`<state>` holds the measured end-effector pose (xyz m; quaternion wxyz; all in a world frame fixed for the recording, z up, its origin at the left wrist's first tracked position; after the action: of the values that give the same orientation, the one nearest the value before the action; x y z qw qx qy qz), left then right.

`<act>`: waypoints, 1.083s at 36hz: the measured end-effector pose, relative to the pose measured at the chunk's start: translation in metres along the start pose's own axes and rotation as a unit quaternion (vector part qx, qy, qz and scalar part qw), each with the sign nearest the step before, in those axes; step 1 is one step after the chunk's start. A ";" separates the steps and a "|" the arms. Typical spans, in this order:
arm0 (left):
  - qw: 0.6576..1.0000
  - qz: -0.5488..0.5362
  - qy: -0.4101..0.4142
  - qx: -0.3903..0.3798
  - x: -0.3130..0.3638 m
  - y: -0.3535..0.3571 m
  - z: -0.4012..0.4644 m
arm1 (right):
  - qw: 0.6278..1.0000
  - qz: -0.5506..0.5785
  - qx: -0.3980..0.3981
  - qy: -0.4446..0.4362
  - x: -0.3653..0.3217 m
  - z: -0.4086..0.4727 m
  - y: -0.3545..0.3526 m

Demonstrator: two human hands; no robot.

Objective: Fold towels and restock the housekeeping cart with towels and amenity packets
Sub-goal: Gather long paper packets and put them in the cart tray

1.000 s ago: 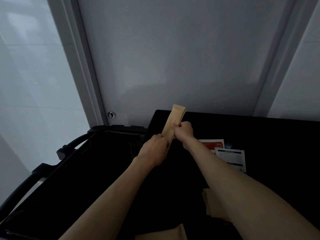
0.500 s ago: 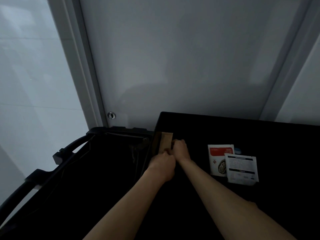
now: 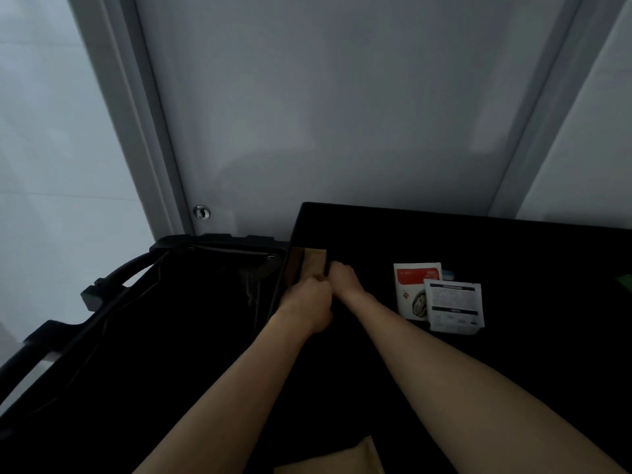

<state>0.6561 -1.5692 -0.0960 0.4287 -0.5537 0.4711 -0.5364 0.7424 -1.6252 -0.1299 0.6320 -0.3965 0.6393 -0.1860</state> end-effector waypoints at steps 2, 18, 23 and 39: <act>0.998 -0.046 0.001 0.030 0.000 -0.008 -0.003 | 1.000 0.017 0.016 -0.011 -0.004 -0.004 -0.012; 0.857 -0.431 -0.100 0.263 0.013 -0.063 -0.108 | 0.944 0.282 -0.021 -0.168 -0.030 -0.127 -0.091; 0.771 -0.516 -0.112 0.355 0.033 -0.075 -0.166 | 0.900 0.381 -0.041 -0.206 -0.059 -0.180 -0.098; 0.609 -0.506 -0.245 0.559 0.011 -0.059 -0.443 | 0.806 0.504 -0.250 -0.182 -0.141 -0.379 0.038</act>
<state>0.2177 -1.5554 -0.0112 0.4149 -0.4678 -0.3980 -0.6713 0.3541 -1.5966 -0.0146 0.6206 -0.1895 0.6465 0.4012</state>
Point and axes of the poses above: each hand's wrist, its own z-axis towards the middle knuckle, its own y-axis out of the palm, x = y × z, the point moved 6 cm from there along z, towards the middle knuckle, and after that the axes turned 2 degrees about x, right-handed, at the moved point
